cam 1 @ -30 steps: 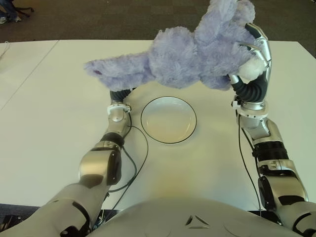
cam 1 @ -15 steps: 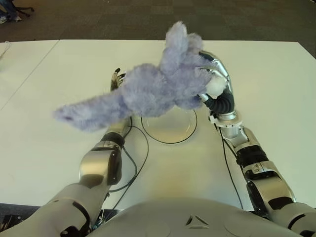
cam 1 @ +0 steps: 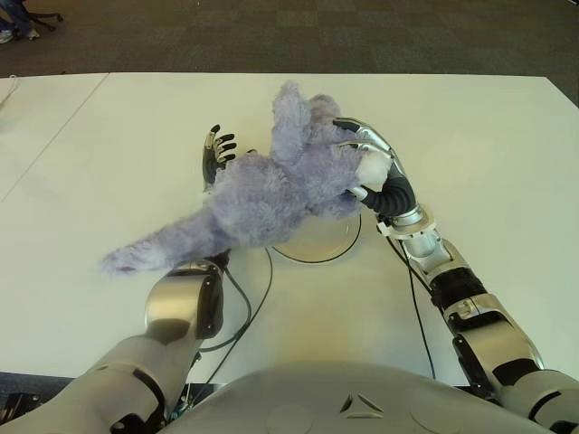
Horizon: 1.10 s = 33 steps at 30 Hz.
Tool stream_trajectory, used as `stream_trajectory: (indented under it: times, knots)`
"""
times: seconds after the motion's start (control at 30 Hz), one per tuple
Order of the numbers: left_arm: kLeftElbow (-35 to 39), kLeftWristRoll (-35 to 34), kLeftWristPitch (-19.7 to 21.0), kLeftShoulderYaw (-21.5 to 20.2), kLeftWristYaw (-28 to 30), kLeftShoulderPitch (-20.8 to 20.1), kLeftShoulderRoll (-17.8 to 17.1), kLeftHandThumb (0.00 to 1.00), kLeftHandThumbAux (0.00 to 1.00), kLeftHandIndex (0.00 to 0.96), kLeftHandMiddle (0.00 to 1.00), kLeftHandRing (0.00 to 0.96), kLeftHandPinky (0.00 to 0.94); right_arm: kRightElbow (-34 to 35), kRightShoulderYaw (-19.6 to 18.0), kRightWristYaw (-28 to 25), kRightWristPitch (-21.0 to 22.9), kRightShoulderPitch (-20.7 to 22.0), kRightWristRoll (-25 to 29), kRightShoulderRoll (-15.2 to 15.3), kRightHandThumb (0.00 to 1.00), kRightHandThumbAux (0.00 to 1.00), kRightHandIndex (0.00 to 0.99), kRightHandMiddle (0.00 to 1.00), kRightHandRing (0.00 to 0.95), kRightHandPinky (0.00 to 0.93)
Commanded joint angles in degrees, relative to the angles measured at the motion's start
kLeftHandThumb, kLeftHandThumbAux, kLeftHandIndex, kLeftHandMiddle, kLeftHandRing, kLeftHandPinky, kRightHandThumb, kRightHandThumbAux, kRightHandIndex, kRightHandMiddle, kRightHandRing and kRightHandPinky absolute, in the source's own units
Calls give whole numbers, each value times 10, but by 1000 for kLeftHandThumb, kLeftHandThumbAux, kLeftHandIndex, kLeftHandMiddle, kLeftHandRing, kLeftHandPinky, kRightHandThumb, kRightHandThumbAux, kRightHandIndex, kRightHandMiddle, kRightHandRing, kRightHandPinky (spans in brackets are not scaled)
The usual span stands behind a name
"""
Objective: Put the doll into the plate.
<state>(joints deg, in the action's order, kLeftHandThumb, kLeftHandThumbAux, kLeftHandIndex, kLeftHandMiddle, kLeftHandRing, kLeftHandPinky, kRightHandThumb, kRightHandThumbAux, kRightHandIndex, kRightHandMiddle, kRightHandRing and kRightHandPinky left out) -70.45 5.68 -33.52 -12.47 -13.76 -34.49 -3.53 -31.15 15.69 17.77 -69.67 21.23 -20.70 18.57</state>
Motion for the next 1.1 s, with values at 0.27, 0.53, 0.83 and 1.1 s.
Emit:
stream_trajectory:
  times: [0.27, 0.53, 0.83, 1.1]
  knots:
    - [-75, 3, 74, 5, 1, 111, 42, 5, 873, 113, 266, 290, 300, -1, 15, -86, 18, -34, 42, -21, 701, 721, 438, 862, 870, 869]
    - [-75, 4, 79, 5, -1, 111, 42, 4, 882, 115, 267, 292, 317, -30, 4, -107, 43, -70, 25, -25, 701, 720, 438, 877, 885, 884]
    - [-75, 4, 74, 6, 6, 112, 42, 0, 870, 113, 264, 292, 308, -5, -14, -103, 114, -90, -23, -16, 700, 721, 438, 877, 889, 889]
    - [-74, 9, 75, 11, 3, 111, 41, 0, 886, 117, 269, 291, 320, -9, -7, -133, 144, -89, -14, -7, 700, 721, 437, 877, 890, 892]
